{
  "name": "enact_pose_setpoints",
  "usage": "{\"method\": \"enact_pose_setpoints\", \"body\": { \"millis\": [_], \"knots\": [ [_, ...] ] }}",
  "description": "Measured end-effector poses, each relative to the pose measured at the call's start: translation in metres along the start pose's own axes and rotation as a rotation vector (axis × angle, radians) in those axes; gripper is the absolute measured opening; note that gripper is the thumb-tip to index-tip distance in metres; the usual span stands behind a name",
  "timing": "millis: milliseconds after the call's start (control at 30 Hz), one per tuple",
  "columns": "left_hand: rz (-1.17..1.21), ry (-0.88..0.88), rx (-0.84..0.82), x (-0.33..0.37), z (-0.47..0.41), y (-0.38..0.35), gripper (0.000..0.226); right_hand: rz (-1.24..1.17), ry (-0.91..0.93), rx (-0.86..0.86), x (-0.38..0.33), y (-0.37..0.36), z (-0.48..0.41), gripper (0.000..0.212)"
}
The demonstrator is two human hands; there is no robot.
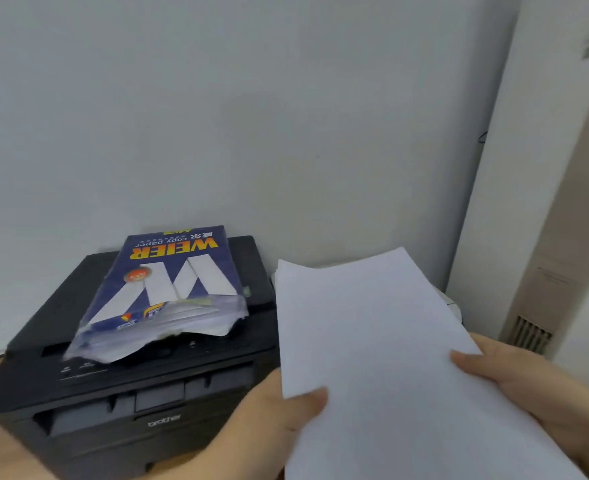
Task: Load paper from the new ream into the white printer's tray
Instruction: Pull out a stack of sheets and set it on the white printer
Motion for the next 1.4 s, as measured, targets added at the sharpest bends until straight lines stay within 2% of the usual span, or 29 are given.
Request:
{"method": "enact_pose_setpoints", "body": {
  "millis": [100, 233, 433, 600, 800, 933, 1133, 1233, 1333, 1400],
  "knots": [
    [0.034, 0.011, 0.057, -0.005, -0.072, -0.003, 0.028, 0.104, -0.063, 0.047, -0.021, 0.061, -0.044, 0.027],
    [0.029, 0.043, 0.116, -0.011, -0.167, -0.003, 0.024, 0.203, -0.173, 0.098, -0.049, 0.136, -0.112, 0.020],
    [-0.004, 0.111, 0.296, -0.028, -0.285, 0.020, 0.021, 0.364, -0.272, 0.086, -0.072, 0.227, -0.223, 0.031],
    [-0.108, 0.205, 0.431, -0.046, -0.341, 0.055, 0.010, 0.481, -0.286, 0.037, -0.059, 0.254, -0.291, 0.033],
    [-0.208, 0.292, 0.552, -0.076, -0.360, 0.087, 0.007, 0.638, -0.240, 0.024, -0.029, 0.262, -0.334, 0.033],
    [-0.412, 0.327, 0.673, -0.069, -0.363, 0.101, 0.039, 0.857, -0.189, 0.087, -0.027, 0.263, -0.349, 0.032],
    [-0.732, 0.404, 0.704, -0.063, -0.377, 0.109, 0.047, 1.181, -0.168, 0.193, -0.031, 0.263, -0.356, 0.043],
    [-0.979, 0.489, 0.759, -0.060, -0.373, 0.106, 0.063, 1.367, -0.115, 0.237, -0.036, 0.260, -0.350, 0.052],
    [-1.268, 0.431, 0.679, -0.054, -0.378, 0.091, 0.062, 1.526, -0.048, 0.174, -0.037, 0.248, -0.348, 0.054],
    [-1.341, 0.435, 0.563, -0.064, -0.383, 0.085, 0.055, 1.552, -0.083, 0.105, -0.027, 0.245, -0.348, 0.052]
  ]
}}
Point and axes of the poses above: each hand's wrist, its own z-axis away from the middle knuckle, its own y-axis out of the back of the hand, x = y × z, the point moved 9 cm from there along -z, towards the middle knuckle, and after that the axes turned 15 degrees about -x, right-handed, at the moved point
